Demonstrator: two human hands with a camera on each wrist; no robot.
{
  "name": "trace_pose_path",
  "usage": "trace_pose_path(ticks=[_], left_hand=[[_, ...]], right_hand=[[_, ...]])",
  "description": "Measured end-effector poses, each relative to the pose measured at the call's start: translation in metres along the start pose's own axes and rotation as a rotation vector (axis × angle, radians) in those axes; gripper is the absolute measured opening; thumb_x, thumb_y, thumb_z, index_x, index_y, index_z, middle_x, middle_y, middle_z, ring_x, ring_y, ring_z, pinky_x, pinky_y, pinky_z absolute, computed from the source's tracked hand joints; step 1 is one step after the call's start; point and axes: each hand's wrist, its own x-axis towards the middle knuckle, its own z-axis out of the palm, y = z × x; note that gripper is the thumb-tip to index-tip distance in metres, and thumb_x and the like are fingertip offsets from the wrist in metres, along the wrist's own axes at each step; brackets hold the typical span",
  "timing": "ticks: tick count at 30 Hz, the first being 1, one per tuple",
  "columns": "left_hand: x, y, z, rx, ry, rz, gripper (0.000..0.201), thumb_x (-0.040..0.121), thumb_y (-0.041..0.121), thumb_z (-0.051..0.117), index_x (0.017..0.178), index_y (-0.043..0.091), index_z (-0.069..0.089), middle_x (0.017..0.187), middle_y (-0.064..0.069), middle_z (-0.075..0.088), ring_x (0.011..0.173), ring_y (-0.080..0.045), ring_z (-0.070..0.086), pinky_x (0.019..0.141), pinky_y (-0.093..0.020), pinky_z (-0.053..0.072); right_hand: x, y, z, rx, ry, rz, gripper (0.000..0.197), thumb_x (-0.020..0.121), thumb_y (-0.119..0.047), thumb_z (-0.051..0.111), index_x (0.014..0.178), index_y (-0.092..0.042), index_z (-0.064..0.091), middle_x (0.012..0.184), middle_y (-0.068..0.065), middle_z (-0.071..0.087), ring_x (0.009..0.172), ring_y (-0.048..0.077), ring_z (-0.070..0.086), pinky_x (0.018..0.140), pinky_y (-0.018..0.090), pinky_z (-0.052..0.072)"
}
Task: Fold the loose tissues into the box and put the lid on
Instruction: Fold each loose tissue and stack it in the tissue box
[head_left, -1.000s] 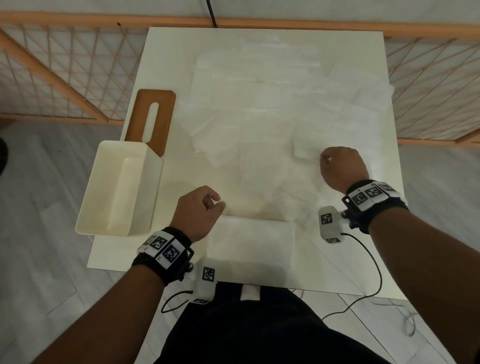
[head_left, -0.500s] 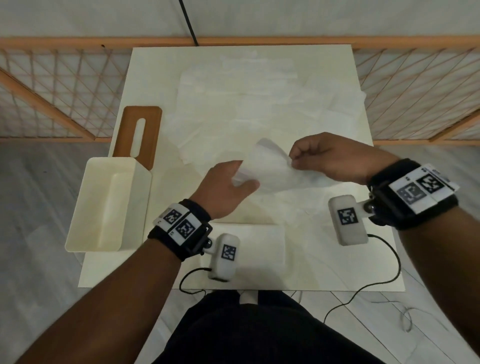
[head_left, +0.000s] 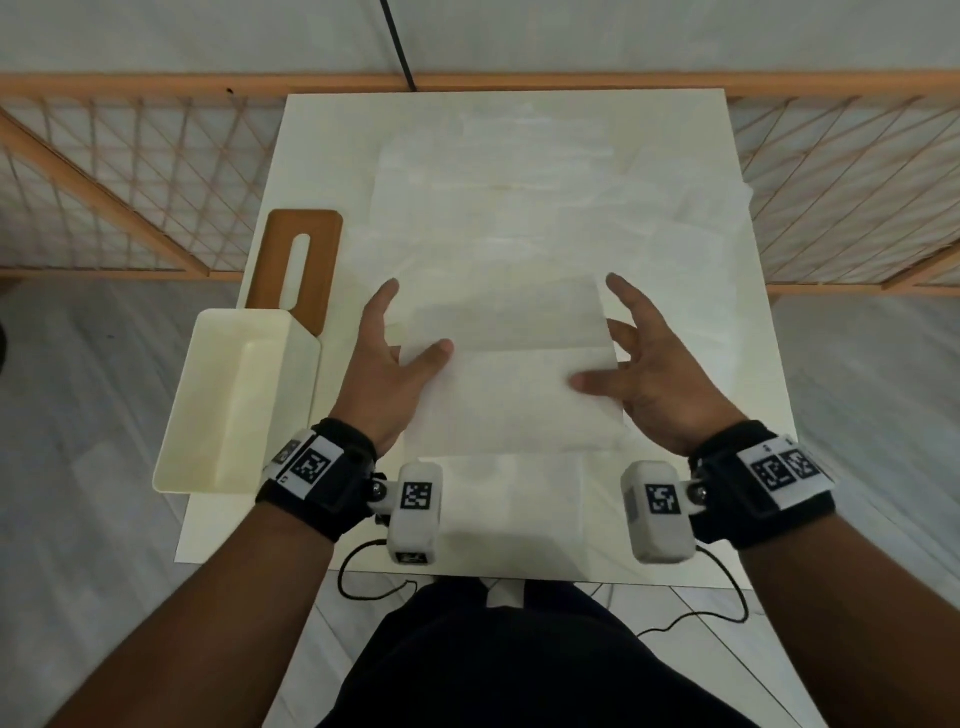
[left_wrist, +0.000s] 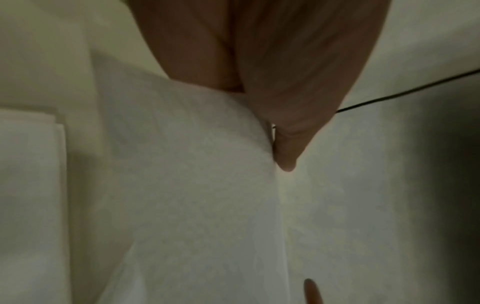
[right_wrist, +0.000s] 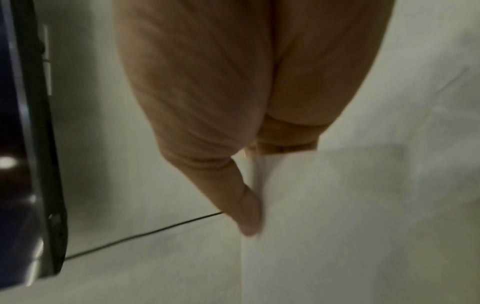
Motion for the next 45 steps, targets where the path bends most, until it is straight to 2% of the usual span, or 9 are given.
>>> trace_pose_path(ticks=[4, 8, 14, 19, 26, 31, 35, 40, 45], left_hand=[[-0.004, -0.002, -0.007, -0.019, -0.101, 0.035, 0.049, 0.084, 0.011, 0.077, 0.126, 0.032, 0.063, 0.112, 0.001, 0.073, 0.102, -0.018, 0.071, 0.092, -0.042, 0.057], [-0.002, -0.004, -0.01, 0.194, -0.097, 0.102, 0.03, 0.08, 0.01, 0.081, 0.101, 0.03, 0.075, 0.103, 0.017, 0.073, 0.101, 0.002, 0.066, 0.099, -0.038, 0.054], [0.006, -0.011, -0.011, 0.203, -0.073, 0.082, 0.028, 0.077, 0.019, 0.085, 0.098, 0.034, 0.074, 0.105, 0.007, 0.073, 0.099, -0.016, 0.069, 0.091, -0.039, 0.057], [0.011, -0.017, -0.014, 0.37, 0.012, 0.17, 0.008, 0.083, 0.025, 0.079, 0.085, 0.029, 0.073, 0.092, 0.01, 0.071, 0.09, -0.012, 0.065, 0.088, -0.036, 0.055], [0.0, -0.022, -0.023, 0.387, -0.098, 0.125, 0.016, 0.081, 0.016, 0.079, 0.077, 0.026, 0.067, 0.121, 0.014, 0.064, 0.122, -0.004, 0.054, 0.106, -0.031, 0.039], [-0.013, -0.03, -0.029, 0.268, -0.188, -0.002, 0.011, 0.087, 0.008, 0.071, 0.081, 0.015, 0.066, 0.081, 0.002, 0.073, 0.078, -0.016, 0.066, 0.075, -0.036, 0.053], [-0.015, -0.067, -0.024, 0.438, -0.202, -0.111, 0.011, 0.082, 0.014, 0.077, 0.082, 0.02, 0.068, 0.082, -0.001, 0.075, 0.081, -0.028, 0.07, 0.076, -0.042, 0.057], [-0.017, -0.103, -0.01, 0.693, -0.167, -0.137, 0.015, 0.081, 0.024, 0.077, 0.09, 0.024, 0.065, 0.084, 0.004, 0.067, 0.081, -0.013, 0.063, 0.07, -0.025, 0.048], [-0.014, -0.118, -0.007, 0.715, -0.105, -0.136, 0.018, 0.081, 0.019, 0.078, 0.092, 0.018, 0.064, 0.077, 0.005, 0.058, 0.074, -0.011, 0.057, 0.063, -0.014, 0.039]], right_hand=[[-0.003, -0.002, 0.006, -0.263, 0.101, -0.081, 0.076, 0.078, 0.0, 0.081, 0.141, -0.032, 0.052, 0.132, -0.029, 0.055, 0.098, 0.015, 0.073, 0.076, 0.032, 0.061], [0.001, 0.002, 0.003, -0.51, 0.13, -0.108, 0.037, 0.077, -0.009, 0.084, 0.11, -0.021, 0.072, 0.143, -0.02, 0.051, 0.089, 0.004, 0.072, 0.065, 0.027, 0.059], [0.007, 0.009, 0.008, -0.655, 0.221, -0.179, 0.011, 0.082, -0.016, 0.079, 0.088, -0.02, 0.07, 0.073, -0.011, 0.068, 0.057, 0.003, 0.059, 0.053, 0.016, 0.046], [0.012, 0.012, 0.01, -0.763, 0.256, -0.24, 0.01, 0.084, -0.014, 0.076, 0.079, -0.015, 0.068, 0.076, -0.002, 0.069, 0.067, 0.007, 0.058, 0.058, 0.01, 0.041], [0.003, 0.007, 0.004, -0.81, 0.093, -0.127, 0.008, 0.083, -0.017, 0.076, 0.083, -0.023, 0.071, 0.079, -0.01, 0.07, 0.078, -0.001, 0.061, 0.071, 0.012, 0.043], [-0.013, 0.007, 0.0, -0.539, -0.078, 0.063, 0.012, 0.082, -0.01, 0.079, 0.091, -0.016, 0.072, 0.08, 0.01, 0.073, 0.065, 0.012, 0.061, 0.059, 0.023, 0.047], [-0.011, 0.046, 0.002, -0.721, -0.06, 0.148, 0.017, 0.08, -0.015, 0.081, 0.091, -0.02, 0.07, 0.081, 0.002, 0.073, 0.068, 0.013, 0.065, 0.061, 0.022, 0.048], [-0.009, 0.098, 0.012, -0.951, -0.001, 0.155, 0.012, 0.082, -0.018, 0.074, 0.092, -0.02, 0.067, 0.085, -0.009, 0.063, 0.075, 0.01, 0.059, 0.056, 0.012, 0.037], [-0.005, 0.121, 0.013, -1.021, 0.049, 0.168, 0.013, 0.083, -0.015, 0.07, 0.09, -0.022, 0.061, 0.091, -0.002, 0.064, 0.078, 0.018, 0.06, 0.062, 0.021, 0.041]])
